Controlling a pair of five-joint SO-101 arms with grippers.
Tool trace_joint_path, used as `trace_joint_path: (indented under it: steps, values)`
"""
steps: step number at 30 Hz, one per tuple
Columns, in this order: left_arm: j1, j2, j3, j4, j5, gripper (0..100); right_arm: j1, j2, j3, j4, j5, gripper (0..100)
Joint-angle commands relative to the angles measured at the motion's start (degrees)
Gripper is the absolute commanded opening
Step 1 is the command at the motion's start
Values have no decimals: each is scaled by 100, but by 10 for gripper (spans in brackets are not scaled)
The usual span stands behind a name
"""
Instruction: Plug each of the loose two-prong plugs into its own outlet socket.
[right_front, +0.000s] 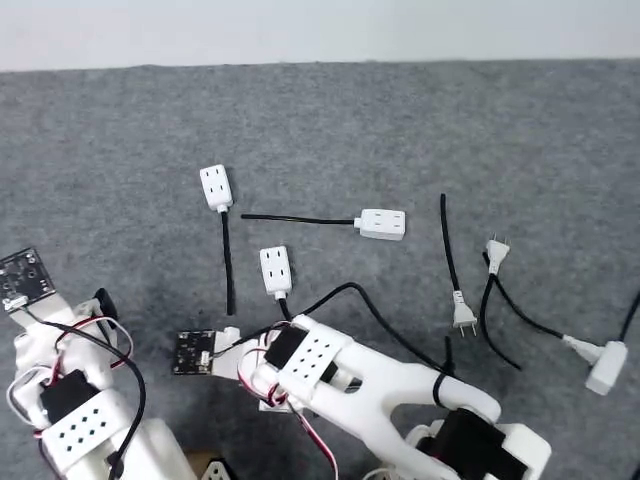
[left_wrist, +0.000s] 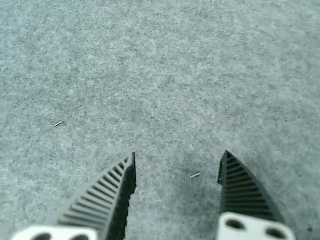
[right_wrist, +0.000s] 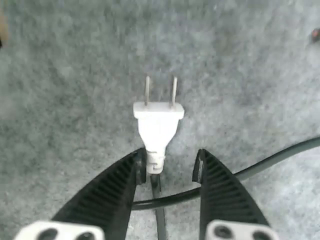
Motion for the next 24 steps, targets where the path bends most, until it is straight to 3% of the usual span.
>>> trace_joint_path:
  steps: [1, 9, 13, 16, 24]
  values:
    - [53, -79, -57, -149, -62, 251, -119, 66, -237, -215, -70, 165]
    - [53, -79, -57, -149, -62, 251, -92, 796, -941, 426, -70, 160]
    - [53, -79, -57, -149, -62, 251, -75, 1209, -1310, 523, -70, 6]
    - [53, -79, -57, -149, -53, 250, 119, 1279, -1380, 576, -457, 5]
    - [264, -79, -48, -123, -44, 250, 875, -127, -1433, 1103, -651, 9]
